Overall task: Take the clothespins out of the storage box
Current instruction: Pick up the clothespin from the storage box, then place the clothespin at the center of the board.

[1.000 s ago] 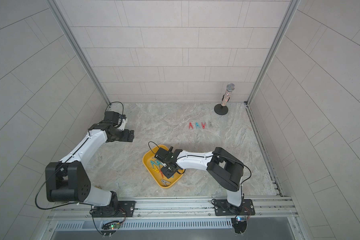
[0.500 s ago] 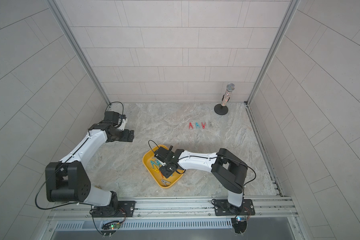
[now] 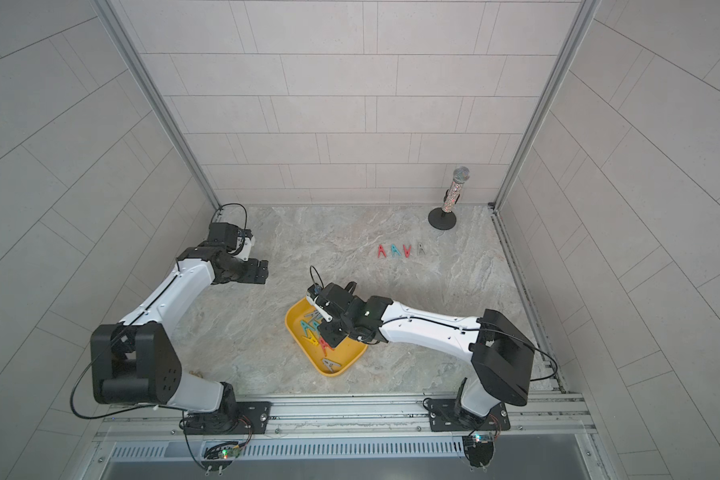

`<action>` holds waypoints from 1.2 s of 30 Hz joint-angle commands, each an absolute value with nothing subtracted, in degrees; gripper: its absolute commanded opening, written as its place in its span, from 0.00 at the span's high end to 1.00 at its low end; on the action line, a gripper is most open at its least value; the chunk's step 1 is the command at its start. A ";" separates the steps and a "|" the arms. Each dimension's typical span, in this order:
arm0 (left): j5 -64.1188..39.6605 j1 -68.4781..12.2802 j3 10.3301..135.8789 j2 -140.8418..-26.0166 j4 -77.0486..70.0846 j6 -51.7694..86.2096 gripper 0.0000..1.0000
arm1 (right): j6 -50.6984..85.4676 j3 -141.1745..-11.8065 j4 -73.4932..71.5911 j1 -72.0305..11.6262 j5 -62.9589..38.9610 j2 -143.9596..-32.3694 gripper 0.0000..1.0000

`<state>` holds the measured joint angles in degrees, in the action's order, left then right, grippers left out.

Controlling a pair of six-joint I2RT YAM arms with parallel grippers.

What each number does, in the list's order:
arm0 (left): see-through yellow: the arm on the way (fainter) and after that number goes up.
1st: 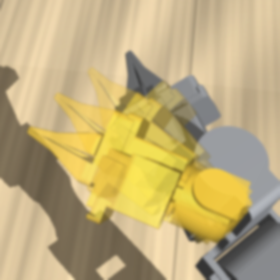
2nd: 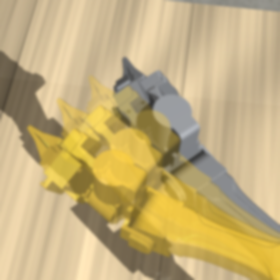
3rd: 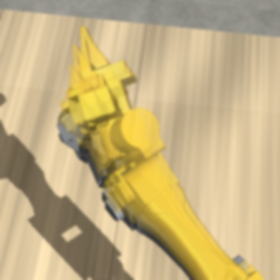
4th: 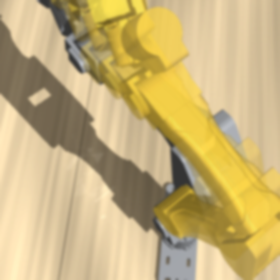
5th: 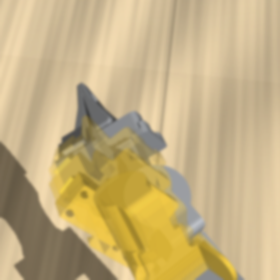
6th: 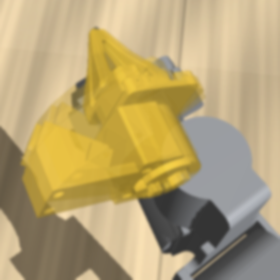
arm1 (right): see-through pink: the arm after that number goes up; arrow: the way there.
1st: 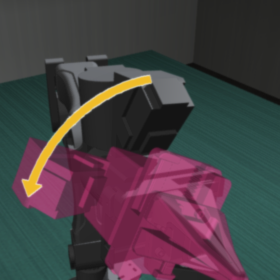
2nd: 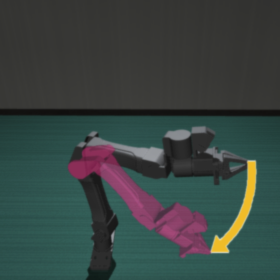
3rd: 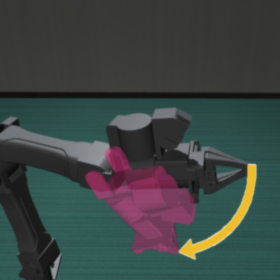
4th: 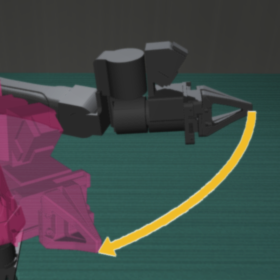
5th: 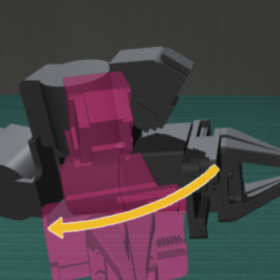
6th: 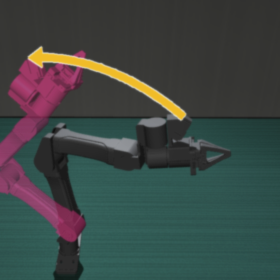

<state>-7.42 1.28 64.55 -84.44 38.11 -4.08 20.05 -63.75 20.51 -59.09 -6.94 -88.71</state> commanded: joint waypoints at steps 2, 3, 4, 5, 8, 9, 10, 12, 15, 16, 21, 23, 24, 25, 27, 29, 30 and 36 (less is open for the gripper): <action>-7.29 1.70 64.62 -84.32 38.84 -4.39 0.00 | 20.72 -64.42 20.43 -57.35 -2.41 -86.67 1.00; -7.29 1.71 64.68 -84.35 38.85 -4.39 0.00 | 20.83 -64.70 20.83 -56.62 -2.16 -86.50 1.00; -7.25 1.73 64.61 -84.23 38.84 -4.39 0.00 | 21.12 -64.89 21.23 -55.60 -2.19 -86.27 1.00; -7.28 1.71 64.61 -84.20 38.85 -4.33 0.00 | 21.46 -65.10 21.71 -54.43 -2.28 -86.14 1.00; -7.23 1.73 64.70 -84.14 38.88 -4.36 0.00 | 22.23 -65.67 23.81 -50.54 -2.42 -85.63 1.00; -7.23 1.69 64.71 -84.11 38.93 -4.31 0.00 | 22.35 -65.66 24.36 -49.32 -2.49 -85.45 1.00; -7.15 1.74 64.70 -84.10 38.93 -4.36 0.00 | 22.50 -65.69 24.96 -47.77 -2.50 -85.27 1.00; -7.10 1.74 64.74 -83.99 38.93 -4.31 0.00 | 22.67 -65.69 26.25 -44.72 -2.69 -85.08 1.00; -7.12 1.75 64.73 -84.02 38.91 -4.31 0.00 | 22.68 -65.57 28.31 -39.87 -2.98 -85.20 1.00; -7.03 1.69 64.75 -84.01 38.94 -4.31 0.00 | 22.83 -65.58 29.22 -37.89 -2.99 -85.38 1.00; -7.00 1.76 64.75 -84.00 38.97 -4.31 0.00 | 23.15 -65.10 31.86 -27.55 -5.53 -86.96 1.00; -7.11 1.72 64.80 -83.96 38.94 -4.31 0.00 | 23.14 -65.02 32.47 -23.55 -6.12 -88.23 1.00; -7.11 1.76 64.84 -83.85 39.02 -4.31 0.00 | 22.94 -65.18 32.90 -21.25 -6.86 -89.05 1.00; -7.11 1.74 64.78 -83.85 38.97 -4.31 0.00 | 22.87 -65.38 33.24 -19.02 -7.70 -89.82 1.00; -7.15 1.72 64.69 -83.79 39.02 -4.31 0.00 | 22.38 -65.80 33.39 -15.40 -8.94 -91.36 1.00; -7.27 1.74 64.69 -83.70 39.01 -4.31 0.00 | 21.87 -66.65 33.92 -12.46 -8.77 -92.95 1.00; -7.37 1.74 64.70 -83.72 39.02 -4.32 0.00 | 21.52 -67.03 34.07 -11.08 -8.30 -93.69 1.00; -7.69 1.74 64.71 -83.32 38.96 -4.31 0.00 | 21.03 -70.72 34.51 -5.24 -4.91 -98.68 1.00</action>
<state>-7.49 1.28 64.55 -84.42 38.13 -4.08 21.67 -68.49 33.04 -6.59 -7.11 -97.43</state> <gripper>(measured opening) 0.998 0.068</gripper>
